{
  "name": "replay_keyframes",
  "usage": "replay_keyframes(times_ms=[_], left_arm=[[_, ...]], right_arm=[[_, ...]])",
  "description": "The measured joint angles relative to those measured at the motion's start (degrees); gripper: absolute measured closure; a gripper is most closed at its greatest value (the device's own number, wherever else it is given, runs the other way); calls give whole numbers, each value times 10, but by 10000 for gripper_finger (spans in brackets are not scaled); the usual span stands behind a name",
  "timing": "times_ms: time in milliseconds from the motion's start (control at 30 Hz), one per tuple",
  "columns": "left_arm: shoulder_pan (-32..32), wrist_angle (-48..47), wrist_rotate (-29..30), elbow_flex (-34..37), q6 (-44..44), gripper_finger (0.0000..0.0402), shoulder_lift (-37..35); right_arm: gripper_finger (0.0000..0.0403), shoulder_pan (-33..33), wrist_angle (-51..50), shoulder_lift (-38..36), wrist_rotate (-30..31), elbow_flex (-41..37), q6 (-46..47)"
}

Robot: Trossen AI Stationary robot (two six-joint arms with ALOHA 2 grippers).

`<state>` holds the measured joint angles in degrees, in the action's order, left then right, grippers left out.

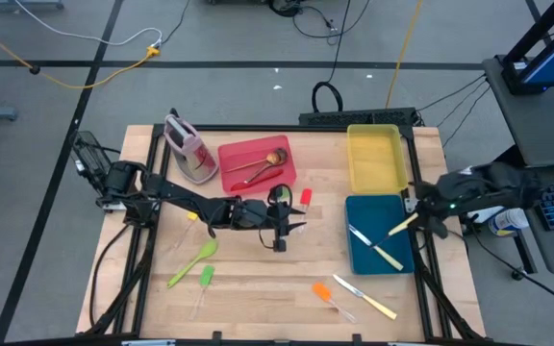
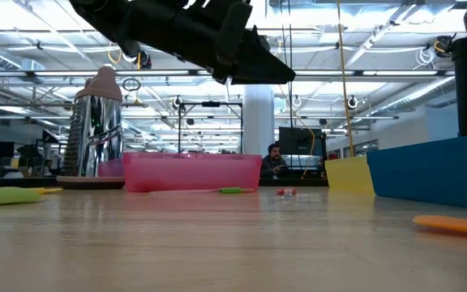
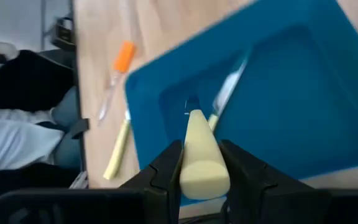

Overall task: Pick & Place Kitchen Items
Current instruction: Put the left yellow knife into the blue bin

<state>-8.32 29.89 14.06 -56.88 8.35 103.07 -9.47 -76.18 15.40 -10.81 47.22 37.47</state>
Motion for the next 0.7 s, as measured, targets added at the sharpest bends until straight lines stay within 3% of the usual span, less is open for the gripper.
replay_keyframes(times_ms=[433, 700], left_arm=[[0, 0, 0, 0, 1, 275, 0], [0, -1, -1, 0, 1, 275, 0]], right_arm=[[317, 0, 92, 29, -13, -57, 7], [316, 0, 143, 56, 16, -126, 18]])
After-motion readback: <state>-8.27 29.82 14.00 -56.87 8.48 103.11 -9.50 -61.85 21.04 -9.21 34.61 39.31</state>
